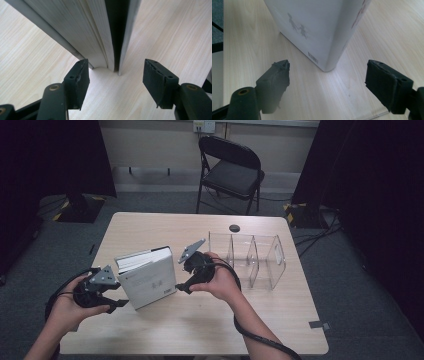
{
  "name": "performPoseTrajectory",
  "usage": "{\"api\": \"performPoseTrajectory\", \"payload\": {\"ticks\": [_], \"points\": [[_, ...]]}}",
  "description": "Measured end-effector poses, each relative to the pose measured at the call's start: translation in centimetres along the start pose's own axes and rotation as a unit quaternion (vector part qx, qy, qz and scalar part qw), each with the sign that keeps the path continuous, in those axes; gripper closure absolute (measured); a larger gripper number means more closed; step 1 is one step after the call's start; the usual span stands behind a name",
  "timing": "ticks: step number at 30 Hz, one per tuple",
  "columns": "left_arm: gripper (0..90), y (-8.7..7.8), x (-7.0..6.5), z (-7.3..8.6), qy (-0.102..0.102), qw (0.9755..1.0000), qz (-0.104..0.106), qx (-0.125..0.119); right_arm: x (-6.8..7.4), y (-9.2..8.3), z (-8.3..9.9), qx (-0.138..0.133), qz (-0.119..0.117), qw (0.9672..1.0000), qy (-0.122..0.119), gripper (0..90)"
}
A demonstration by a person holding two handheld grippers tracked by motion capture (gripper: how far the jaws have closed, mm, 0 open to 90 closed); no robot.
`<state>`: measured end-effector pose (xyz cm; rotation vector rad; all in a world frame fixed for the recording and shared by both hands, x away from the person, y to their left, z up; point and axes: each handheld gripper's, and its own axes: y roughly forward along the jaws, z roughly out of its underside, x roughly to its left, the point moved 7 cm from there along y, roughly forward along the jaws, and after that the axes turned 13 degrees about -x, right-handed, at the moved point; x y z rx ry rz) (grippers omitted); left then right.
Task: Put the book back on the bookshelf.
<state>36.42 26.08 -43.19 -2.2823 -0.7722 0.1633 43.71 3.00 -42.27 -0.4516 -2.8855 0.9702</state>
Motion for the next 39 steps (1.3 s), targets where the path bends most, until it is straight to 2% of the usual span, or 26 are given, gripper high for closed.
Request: {"api": "performPoseTrajectory", "payload": {"ticks": [3, 4, 10, 14, 18, 20, 21, 22, 27, 30, 35, 39], "points": [[36.7, 0.0, -0.1, 0.3, -0.006, 1.0, 0.0, -0.002, -0.1, 0.1, -0.3, 0.003, -0.002, 1.0, 0.001, 18.7], [34.6, 0.0, 0.0, 0.5, -0.002, 1.0, -0.001, 0.004, -0.3, 0.2, -0.6, 0.0, -0.002, 1.0, -0.002, 18.7], [32.9, 0.1, -0.2, 1.2, -0.002, 1.0, -0.003, 0.001, -0.6, 0.5, -1.4, 0.0, -0.011, 0.9999, 0.002, 19.2], [32.4, 0.3, -0.5, 1.6, -0.002, 1.0, -0.002, -0.005, -0.8, 0.4, -1.5, 0.01, -0.011, 0.9999, 0.004, 19.4], [31.7, 0.8, -0.7, 2.2, -0.011, 0.9999, 0.001, -0.01, -0.8, 0.5, -2.0, 0.016, -0.012, 0.9998, -0.007, 19.5], [29.6, 0.9, -0.8, 2.4, -0.005, 0.9999, 0.002, -0.012, -0.9, 0.4, -2.5, 0.017, -0.013, 0.9997, -0.01, 19.5], [29.2, 0.9, -0.9, 2.6, -0.008, 0.9999, 0.004, -0.012, -0.8, 0.4, -2.8, 0.017, -0.014, 0.9997, -0.006, 19.4], [28.7, 1.1, -1.0, 3.0, -0.012, 0.9999, 0.005, -0.01, -0.8, 0.4, -3.3, 0.025, -0.014, 0.9994, -0.018, 19.4], [27.4, 1.6, -1.1, 3.8, -0.02, 0.9997, 0.006, -0.013, -0.9, 0.4, -4.0, 0.03, -0.015, 0.9992, -0.023, 19.4], [25.7, 2.0, -1.2, 4.3, -0.029, 0.9994, 0.007, -0.019, -1.1, 0.4, -4.5, 0.045, -0.017, 0.9983, -0.034, 19.4], [25.6, 2.6, -1.4, 4.7, -0.026, 0.9995, 0.008, -0.014, -1.2, 0.3, -5.1, 0.046, -0.018, 0.9982, -0.033, 19.4], [25.6, 2.7, -1.4, 4.7, -0.023, 0.9995, 0.007, -0.022, -1.1, 0.5, -5.1, 0.054, -0.023, 0.9976, -0.038, 19.4]]}}
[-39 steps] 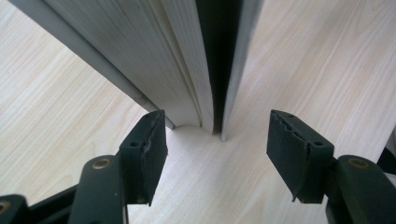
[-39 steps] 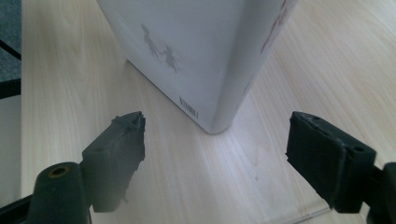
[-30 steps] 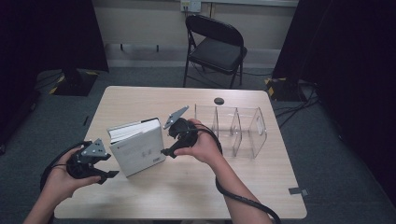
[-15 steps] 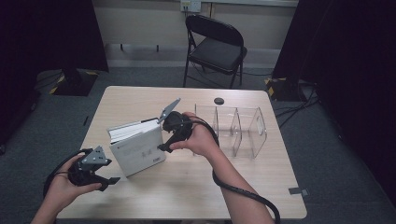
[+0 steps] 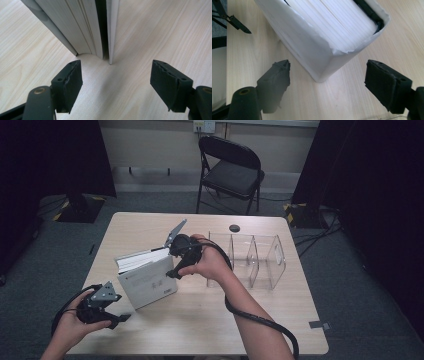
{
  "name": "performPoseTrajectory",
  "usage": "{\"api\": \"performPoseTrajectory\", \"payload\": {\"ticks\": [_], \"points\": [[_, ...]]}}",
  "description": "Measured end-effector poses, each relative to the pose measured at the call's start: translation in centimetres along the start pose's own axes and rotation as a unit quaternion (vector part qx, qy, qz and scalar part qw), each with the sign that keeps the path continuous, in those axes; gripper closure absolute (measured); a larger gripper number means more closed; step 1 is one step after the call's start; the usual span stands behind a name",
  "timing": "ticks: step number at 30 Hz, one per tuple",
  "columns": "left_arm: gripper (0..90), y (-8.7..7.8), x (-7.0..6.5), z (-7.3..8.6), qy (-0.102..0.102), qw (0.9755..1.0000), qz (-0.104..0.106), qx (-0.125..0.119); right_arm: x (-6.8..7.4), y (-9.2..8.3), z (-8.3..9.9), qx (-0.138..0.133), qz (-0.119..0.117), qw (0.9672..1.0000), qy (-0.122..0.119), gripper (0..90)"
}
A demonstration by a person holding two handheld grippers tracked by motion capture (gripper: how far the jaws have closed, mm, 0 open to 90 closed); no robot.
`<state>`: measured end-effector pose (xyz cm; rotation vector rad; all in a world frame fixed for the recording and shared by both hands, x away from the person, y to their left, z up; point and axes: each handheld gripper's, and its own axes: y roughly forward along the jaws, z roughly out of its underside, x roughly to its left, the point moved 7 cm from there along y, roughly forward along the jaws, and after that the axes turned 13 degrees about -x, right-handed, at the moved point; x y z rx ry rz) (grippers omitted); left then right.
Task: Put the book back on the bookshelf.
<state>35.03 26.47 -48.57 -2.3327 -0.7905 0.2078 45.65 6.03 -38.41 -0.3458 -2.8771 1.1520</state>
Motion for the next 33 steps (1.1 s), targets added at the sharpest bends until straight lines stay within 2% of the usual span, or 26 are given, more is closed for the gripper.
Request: {"api": "performPoseTrajectory", "payload": {"ticks": [5, 9, 17, 20, 24, 28, 32, 33], "points": [[25.5, 0.0, -0.1, 0.3, 0.005, 1.0, 0.001, 0.002, -0.2, 0.2, -0.5, -0.005, -0.004, 1.0, -0.001, 19.8], [25.4, 0.1, 0.0, 0.6, 0.0, 1.0, 0.0, 0.003, -0.3, 0.4, -1.2, -0.01, -0.007, 0.9999, -0.005, 20.1], [25.3, 0.3, -0.3, 0.5, 0.002, 1.0, 0.004, 0.004, 0.2, 1.1, -2.3, -0.008, -0.024, 0.9993, -0.027, 22.8], [25.4, 0.5, -0.4, 0.6, 0.002, 1.0, 0.007, 0.006, 0.3, 1.3, -2.2, -0.003, -0.023, 0.9991, -0.035, 22.4], [25.4, 0.7, -0.2, 0.7, -0.001, 0.9999, 0.008, 0.006, 0.3, 1.3, -2.3, -0.003, -0.026, 0.9991, -0.034, 22.8], [25.7, 0.7, 0.0, 0.7, -0.002, 1.0, 0.005, 0.006, 0.4, 1.6, -2.9, -0.023, -0.03, 0.9985, -0.039, 21.5], [25.6, 0.7, 0.2, 0.9, -0.006, 0.9999, 0.004, 0.007, 0.5, 2.1, -3.1, -0.01, -0.029, 0.9987, -0.041, 21.3], [25.6, 0.8, 0.2, 1.0, -0.006, 0.9999, 0.008, 0.009, 0.5, 2.1, -3.1, -0.008, -0.029, 0.999, -0.034, 23.4]]}}
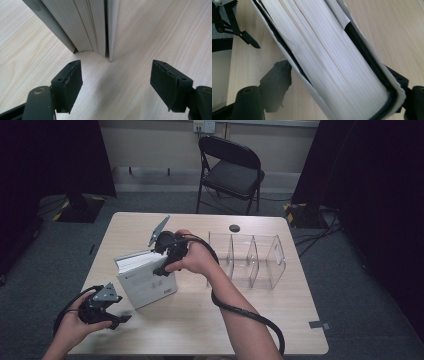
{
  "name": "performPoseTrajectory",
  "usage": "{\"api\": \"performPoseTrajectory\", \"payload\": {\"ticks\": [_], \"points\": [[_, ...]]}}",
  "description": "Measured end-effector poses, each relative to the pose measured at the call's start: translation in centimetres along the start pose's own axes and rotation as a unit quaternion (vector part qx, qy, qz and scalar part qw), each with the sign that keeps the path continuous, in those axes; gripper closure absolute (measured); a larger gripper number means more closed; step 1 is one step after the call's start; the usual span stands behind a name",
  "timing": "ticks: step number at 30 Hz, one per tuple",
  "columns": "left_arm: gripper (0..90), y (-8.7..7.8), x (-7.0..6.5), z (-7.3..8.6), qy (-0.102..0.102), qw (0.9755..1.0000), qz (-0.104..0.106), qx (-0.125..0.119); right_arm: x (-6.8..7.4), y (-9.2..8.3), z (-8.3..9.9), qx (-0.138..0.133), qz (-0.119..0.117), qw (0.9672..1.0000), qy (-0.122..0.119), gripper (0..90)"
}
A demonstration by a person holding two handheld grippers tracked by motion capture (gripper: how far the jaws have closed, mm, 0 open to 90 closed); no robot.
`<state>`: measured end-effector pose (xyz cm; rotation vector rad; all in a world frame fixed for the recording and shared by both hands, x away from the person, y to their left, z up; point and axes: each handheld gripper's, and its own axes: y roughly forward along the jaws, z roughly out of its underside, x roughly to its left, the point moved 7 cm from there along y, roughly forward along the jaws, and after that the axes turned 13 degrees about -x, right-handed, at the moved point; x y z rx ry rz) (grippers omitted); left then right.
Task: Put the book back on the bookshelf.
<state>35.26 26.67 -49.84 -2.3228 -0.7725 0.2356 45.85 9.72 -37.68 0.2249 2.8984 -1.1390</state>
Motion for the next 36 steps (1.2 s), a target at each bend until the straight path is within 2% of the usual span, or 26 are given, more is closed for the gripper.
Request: {"api": "performPoseTrajectory", "payload": {"ticks": [1, 2, 3, 4, 6, 8, 9, 10, 12, 14, 16, 19, 20, 21, 25, 31, 36], "points": [[25.6, 0.0, 0.0, 0.0, 0.0, 1.0, 0.0, 0.0, 0.0, 0.0, 0.0, 0.0, 0.0, 1.0, 0.0, 23.4], [25.6, 0.1, 0.1, 0.0, 0.0, 1.0, -0.002, 0.0, 0.2, -0.2, -0.1, 0.011, 0.002, 0.9999, 0.007, 29.0], [25.6, 0.1, 0.1, 0.0, 0.0, 1.0, -0.002, 0.0, 0.2, -0.2, -0.1, 0.011, 0.002, 0.9999, 0.007, 29.0], [25.6, 0.1, 0.1, 0.0, -0.003, 1.0, -0.002, 0.0, 0.4, -0.4, -0.1, 0.018, 0.002, 0.9998, 0.012, 34.0], [25.6, 0.1, 0.1, 0.0, -0.001, 1.0, -0.002, 0.001, 1.1, -1.1, 0.0, 0.019, -0.02, 0.9992, 0.03, 49.5], [25.7, 0.2, 0.1, 0.0, -0.002, 1.0, -0.001, -0.001, 1.6, -1.2, -0.1, 0.014, -0.029, 0.9991, 0.029, 52.3], [25.7, 0.2, 0.1, 0.0, -0.001, 1.0, -0.001, 0.0, 1.9, -1.2, 0.0, 0.007, -0.024, 0.999, 0.038, 52.5], [25.7, 0.3, 0.0, 0.1, -0.001, 1.0, 0.0, 0.002, 2.4, -1.3, 0.0, 0.01, -0.018, 0.9994, 0.03, 52.6], [25.5, 0.7, 0.0, 0.4, -0.001, 1.0, -0.001, 0.005, 2.8, -1.4, 0.0, 0.013, -0.013, 0.9994, 0.029, 52.5], [25.4, 1.0, -0.2, 0.5, 0.0, 1.0, 0.004, 0.005, 2.8, -1.5, 0.0, 0.014, -0.011, 0.9995, 0.027, 52.6], [23.7, 1.5, -0.3, 0.7, 0.0, 1.0, 0.007, 0.003, 2.7, -1.8, 0.3, 0.019, -0.005, 0.999, 0.039, 52.4], [23.9, 2.1, -0.4, 0.9, 0.002, 0.9999, 0.009, 0.007, 2.7, -2.2, 0.7, 0.024, -0.003, 0.9988, 0.042, 52.3], [23.9, 2.3, -0.3, 0.9, 0.004, 1.0, 0.007, 0.004, 2.6, -2.4, 0.8, 0.026, -0.002, 0.9987, 0.043, 52.3], [24.0, 2.5, -0.3, 1.0, 0.0, 1.0, 0.008, 0.002, 2.6, -2.6, 1.0, 0.028, 0.001, 0.9983, 0.051, 52.4], [23.5, 2.9, -0.1, 1.1, -0.009, 0.9997, 0.004, -0.02, 2.5, -3.2, 1.6, 0.024, 0.005, 0.9981, 0.057, 52.3], [22.8, 3.3, 0.1, 1.3, -0.008, 0.9997, -0.012, -0.02, 2.4, -3.7, 2.0, 0.033, 0.007, 0.9973, 0.066, 52.2], [22.7, 3.9, 0.1, 1.3, -0.006, 0.9994, -0.013, -0.032, 2.3, -3.6, 1.9, 0.035, 0.012, 0.9968, 0.07, 50.4]]}}
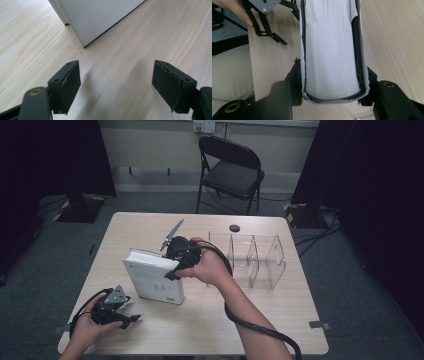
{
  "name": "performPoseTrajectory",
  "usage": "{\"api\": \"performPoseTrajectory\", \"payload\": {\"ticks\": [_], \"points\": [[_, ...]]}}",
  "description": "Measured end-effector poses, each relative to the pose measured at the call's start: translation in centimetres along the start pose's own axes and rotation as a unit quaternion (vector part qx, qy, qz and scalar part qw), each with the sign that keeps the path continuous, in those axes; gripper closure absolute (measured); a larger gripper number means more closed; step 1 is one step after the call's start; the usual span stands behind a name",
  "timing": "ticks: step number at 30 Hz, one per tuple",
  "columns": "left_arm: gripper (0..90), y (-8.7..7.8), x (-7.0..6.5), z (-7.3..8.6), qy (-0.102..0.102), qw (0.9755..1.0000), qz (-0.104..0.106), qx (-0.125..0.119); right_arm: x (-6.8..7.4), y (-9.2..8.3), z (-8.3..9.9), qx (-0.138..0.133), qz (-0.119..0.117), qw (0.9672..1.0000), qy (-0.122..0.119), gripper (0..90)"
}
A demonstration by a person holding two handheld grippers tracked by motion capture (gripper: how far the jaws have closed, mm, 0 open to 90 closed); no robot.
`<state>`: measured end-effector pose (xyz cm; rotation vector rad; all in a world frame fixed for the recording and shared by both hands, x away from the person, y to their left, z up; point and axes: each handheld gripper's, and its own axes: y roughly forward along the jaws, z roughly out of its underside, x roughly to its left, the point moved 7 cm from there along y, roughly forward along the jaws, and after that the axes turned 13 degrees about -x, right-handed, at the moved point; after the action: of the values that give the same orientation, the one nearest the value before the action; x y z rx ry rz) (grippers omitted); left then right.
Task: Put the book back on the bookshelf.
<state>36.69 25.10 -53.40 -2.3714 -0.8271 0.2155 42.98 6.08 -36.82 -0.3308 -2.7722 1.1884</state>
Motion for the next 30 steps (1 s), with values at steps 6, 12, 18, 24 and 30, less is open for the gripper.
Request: {"api": "performPoseTrajectory", "payload": {"ticks": [6, 12, 18, 24, 30], "points": [[22.3, 0.7, -0.2, 0.2, 0.006, 0.9999, 0.002, -0.009, -0.3, 0.4, -0.4, 0.024, 0.016, 0.9996, 0.009, 47.3], [20.9, 0.9, -0.3, 0.3, -0.002, 0.9997, 0.009, -0.023, -0.4, 2.3, -1.0, 0.052, 0.012, 0.9985, 0.013, 42.5], [18.0, 1.0, -0.1, 0.5, -0.002, 0.9994, 0.006, -0.032, -0.1, 3.6, -0.8, 0.086, 0.005, 0.9963, 0.007, 50.4], [15.7, 1.1, 0.1, 0.7, -0.015, 0.9993, 0.014, -0.031, 0.4, 3.1, -0.4, 0.084, 0.017, 0.9963, 0.004, 52.5], [15.2, 1.1, 0.2, 0.7, -0.018, 0.9993, 0.013, -0.03, 0.1, 2.3, 0.4, 0.075, 0.024, 0.9968, 0.011, 52.7]]}}
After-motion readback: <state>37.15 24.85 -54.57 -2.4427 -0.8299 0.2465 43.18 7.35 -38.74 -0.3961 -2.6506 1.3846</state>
